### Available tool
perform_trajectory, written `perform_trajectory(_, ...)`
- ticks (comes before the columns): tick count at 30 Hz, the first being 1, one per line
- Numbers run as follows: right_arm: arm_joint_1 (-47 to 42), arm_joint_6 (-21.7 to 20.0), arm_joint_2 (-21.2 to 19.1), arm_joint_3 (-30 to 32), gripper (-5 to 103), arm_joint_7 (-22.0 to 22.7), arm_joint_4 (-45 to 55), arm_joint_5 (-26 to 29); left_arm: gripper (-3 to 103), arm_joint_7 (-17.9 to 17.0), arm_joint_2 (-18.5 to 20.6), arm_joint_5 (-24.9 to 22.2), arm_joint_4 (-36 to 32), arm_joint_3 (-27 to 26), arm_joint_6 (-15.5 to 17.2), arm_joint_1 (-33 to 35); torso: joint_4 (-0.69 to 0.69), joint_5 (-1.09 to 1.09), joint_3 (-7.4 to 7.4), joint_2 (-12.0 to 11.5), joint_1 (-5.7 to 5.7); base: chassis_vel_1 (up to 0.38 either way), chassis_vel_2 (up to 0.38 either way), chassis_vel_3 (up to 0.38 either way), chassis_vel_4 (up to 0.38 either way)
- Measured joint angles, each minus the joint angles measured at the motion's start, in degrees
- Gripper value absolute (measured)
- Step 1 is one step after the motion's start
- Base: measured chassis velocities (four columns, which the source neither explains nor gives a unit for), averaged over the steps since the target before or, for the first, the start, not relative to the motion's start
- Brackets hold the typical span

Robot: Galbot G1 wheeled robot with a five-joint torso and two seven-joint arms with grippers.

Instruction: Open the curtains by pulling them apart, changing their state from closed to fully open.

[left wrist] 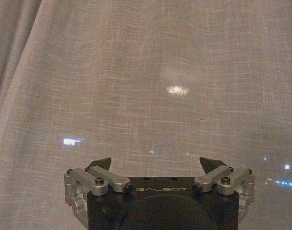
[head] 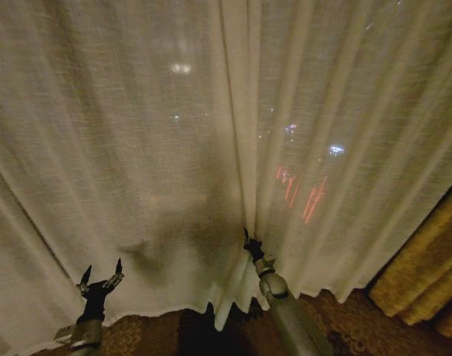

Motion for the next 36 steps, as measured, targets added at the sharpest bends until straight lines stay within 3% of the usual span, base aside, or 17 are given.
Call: perform_trajectory(36,-0.5,0.6,-0.8,1.4,0,-2.2,-0.4,1.4,100,0.0,0.0,0.0,0.0,0.0,0.0,0.0,0.0,0.03,0.0,0.0,0.01,-0.356,-0.349,0.351,0.352)
